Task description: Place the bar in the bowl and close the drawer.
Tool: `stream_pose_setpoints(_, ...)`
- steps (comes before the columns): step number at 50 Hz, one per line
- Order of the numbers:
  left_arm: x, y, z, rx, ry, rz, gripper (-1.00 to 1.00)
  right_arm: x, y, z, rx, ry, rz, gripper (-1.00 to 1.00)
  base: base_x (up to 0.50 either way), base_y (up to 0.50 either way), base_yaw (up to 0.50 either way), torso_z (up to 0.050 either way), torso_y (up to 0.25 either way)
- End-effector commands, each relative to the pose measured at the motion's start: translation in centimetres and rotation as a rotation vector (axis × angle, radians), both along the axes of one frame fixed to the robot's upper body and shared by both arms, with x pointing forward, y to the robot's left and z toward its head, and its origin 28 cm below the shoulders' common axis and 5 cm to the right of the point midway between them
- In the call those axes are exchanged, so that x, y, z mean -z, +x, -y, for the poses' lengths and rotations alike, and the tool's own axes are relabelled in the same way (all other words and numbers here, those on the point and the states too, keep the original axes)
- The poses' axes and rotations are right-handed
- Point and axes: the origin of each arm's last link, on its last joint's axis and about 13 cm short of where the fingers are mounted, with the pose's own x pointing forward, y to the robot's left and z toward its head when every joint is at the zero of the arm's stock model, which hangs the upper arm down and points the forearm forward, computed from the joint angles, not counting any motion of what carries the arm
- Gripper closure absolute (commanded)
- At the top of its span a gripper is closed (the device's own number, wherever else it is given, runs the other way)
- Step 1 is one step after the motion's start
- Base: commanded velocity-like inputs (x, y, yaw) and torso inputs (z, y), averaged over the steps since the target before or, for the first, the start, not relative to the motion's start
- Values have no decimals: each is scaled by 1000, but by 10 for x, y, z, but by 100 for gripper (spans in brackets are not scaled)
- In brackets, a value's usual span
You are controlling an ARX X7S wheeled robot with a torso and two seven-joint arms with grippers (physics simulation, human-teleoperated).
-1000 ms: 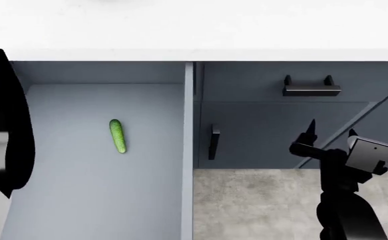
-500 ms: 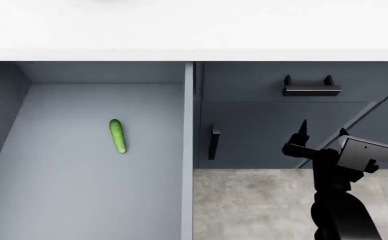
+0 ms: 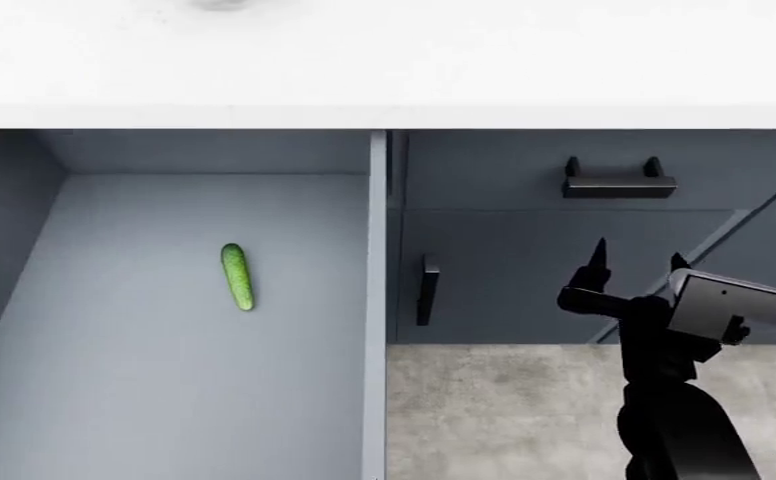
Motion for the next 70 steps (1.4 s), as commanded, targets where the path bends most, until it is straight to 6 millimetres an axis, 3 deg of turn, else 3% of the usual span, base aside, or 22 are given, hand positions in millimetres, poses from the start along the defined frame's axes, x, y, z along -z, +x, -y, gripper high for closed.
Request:
stream_pose_setpoints(1,-1,-2,-2,19,-29,21,-100,0,2,-1,-9,0,2,-100,0,0,0,0,250)
stream_pose_setpoints(22,0,-13,-6,24,-40,49,-100,-5,5,-1,-13,1,8,-100,0,0,0,0,250)
stream_pose_setpoints(33,22,-34,-12,31,-55,58,-100,-6,6,-3,-21,-3,4,-100,0,0,0,0,231)
stream_pose_setpoints(43,50,-62,-18,21,-68,48,-100,-8,6,-6,-41,-10,4,-100,0,0,0,0,2)
stream_pose_setpoints(70,96,-105,-19,-25,10,27,-100,-2,4,-8,-62,10,5,-100,0,-15,0,0,0)
